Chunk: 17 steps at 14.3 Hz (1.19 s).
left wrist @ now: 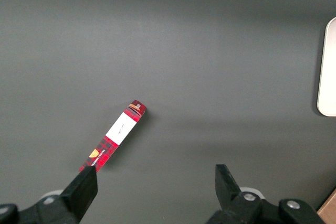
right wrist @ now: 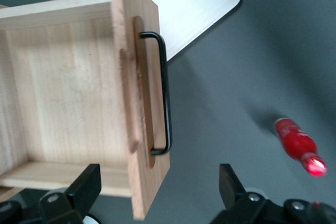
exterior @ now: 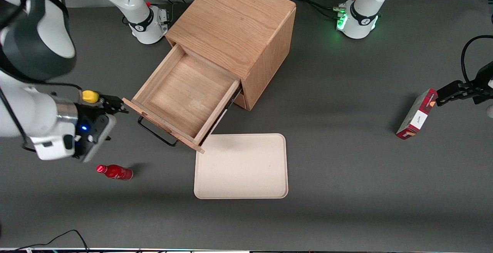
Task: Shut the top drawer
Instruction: 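Lower the right gripper against the drawer front beside the black handle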
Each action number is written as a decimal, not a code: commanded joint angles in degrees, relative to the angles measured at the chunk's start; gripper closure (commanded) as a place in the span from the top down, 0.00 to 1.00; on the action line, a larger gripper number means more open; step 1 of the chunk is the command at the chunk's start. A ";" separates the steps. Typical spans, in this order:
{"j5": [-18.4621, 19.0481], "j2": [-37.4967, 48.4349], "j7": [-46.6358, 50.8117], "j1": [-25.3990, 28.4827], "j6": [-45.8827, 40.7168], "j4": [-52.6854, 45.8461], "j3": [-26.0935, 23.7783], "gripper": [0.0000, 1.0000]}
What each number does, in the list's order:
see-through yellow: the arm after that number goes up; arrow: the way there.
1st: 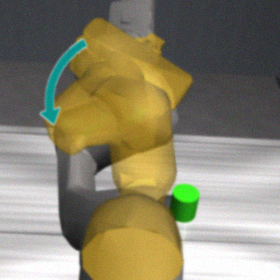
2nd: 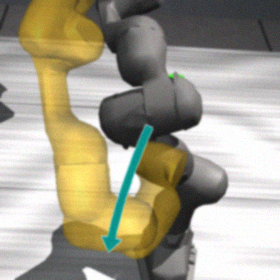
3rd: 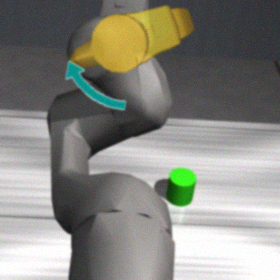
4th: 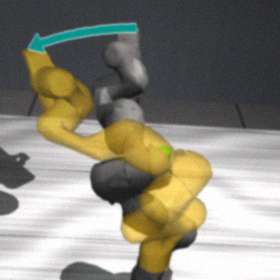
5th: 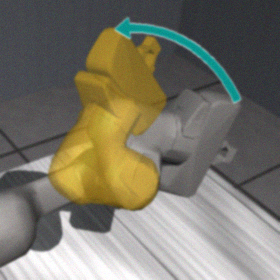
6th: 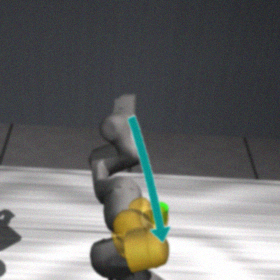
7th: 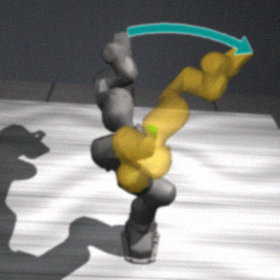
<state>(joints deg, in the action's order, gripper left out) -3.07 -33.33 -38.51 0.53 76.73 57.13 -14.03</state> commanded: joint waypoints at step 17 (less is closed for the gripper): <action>-3.08 -7.80 1.68 -0.79 7.29 6.06 -0.65 1.00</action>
<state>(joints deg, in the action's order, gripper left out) -5.01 -41.61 -38.32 0.22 82.60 61.52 -14.04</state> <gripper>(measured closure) 0.000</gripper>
